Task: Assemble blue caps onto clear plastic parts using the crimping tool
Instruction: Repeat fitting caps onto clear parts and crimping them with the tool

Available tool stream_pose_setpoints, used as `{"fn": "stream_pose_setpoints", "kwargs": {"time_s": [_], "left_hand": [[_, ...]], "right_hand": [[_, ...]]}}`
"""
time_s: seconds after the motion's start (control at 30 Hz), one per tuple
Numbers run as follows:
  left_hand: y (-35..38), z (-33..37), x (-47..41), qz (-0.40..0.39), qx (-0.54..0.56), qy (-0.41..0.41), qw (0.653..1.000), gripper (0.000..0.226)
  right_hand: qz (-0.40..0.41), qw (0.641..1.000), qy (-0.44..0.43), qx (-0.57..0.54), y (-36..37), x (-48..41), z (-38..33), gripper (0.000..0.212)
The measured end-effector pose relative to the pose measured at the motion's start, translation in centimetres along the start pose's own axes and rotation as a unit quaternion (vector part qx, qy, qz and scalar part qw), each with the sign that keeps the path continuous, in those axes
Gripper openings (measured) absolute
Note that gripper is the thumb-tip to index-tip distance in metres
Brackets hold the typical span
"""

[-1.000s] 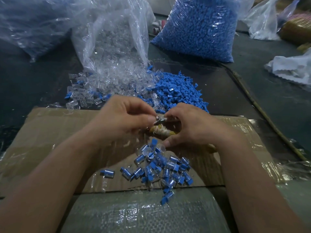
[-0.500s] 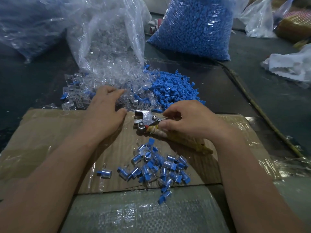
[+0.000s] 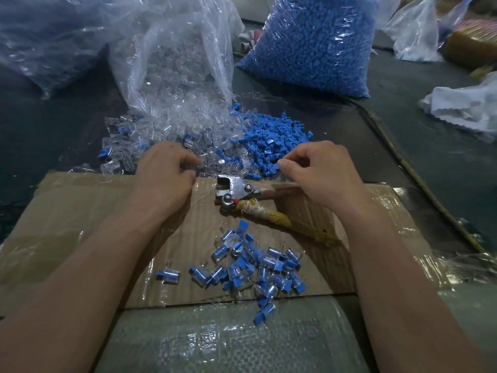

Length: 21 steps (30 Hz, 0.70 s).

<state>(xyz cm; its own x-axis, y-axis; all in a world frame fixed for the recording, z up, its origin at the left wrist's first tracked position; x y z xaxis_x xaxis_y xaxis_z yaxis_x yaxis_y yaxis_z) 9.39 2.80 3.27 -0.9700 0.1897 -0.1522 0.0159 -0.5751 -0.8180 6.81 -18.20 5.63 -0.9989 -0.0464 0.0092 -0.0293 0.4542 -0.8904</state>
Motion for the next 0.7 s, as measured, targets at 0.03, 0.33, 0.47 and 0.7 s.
{"fn": "stream_pose_setpoints", "kwargs": {"time_s": [0.03, 0.33, 0.47, 0.7], "left_hand": [[-0.3, 0.1, 0.1, 0.017, 0.014, 0.0, 1.0, 0.016], [-0.3, 0.7, 1.5, -0.006, 0.303, -0.053, 0.951, 0.003], [0.1, 1.8, 1.7, -0.048, 0.367, -0.031, 0.929, 0.01], [1.5, 1.6, 2.0, -0.097, 0.494, -0.084, 0.86, 0.012]], "right_hand": [[0.007, 1.0, 0.003, -0.004, -0.1, 0.0, 0.1, 0.014], [0.019, 1.0, 0.015, -0.016, 0.6, -0.7, 0.8, 0.011], [-0.03, 0.999, -0.014, -0.023, 2.5, -1.2, -0.5, 0.014], [-0.083, 0.996, -0.037, 0.007, 4.6, -2.1, -1.4, 0.025]]}}
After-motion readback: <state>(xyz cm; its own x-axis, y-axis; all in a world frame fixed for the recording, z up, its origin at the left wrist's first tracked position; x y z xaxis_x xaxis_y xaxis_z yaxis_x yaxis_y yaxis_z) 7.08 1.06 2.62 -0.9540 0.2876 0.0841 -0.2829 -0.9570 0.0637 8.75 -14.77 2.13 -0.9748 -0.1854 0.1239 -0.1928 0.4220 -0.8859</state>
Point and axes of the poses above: each hand's wrist, its own x-axis away from the middle knuckle, its own y-axis out of the palm, z = x × y, the point moved 8 cm from there along -x, towards the middle knuckle, and after that the axes turned 10 degrees about -z, right-handed, at the moved point
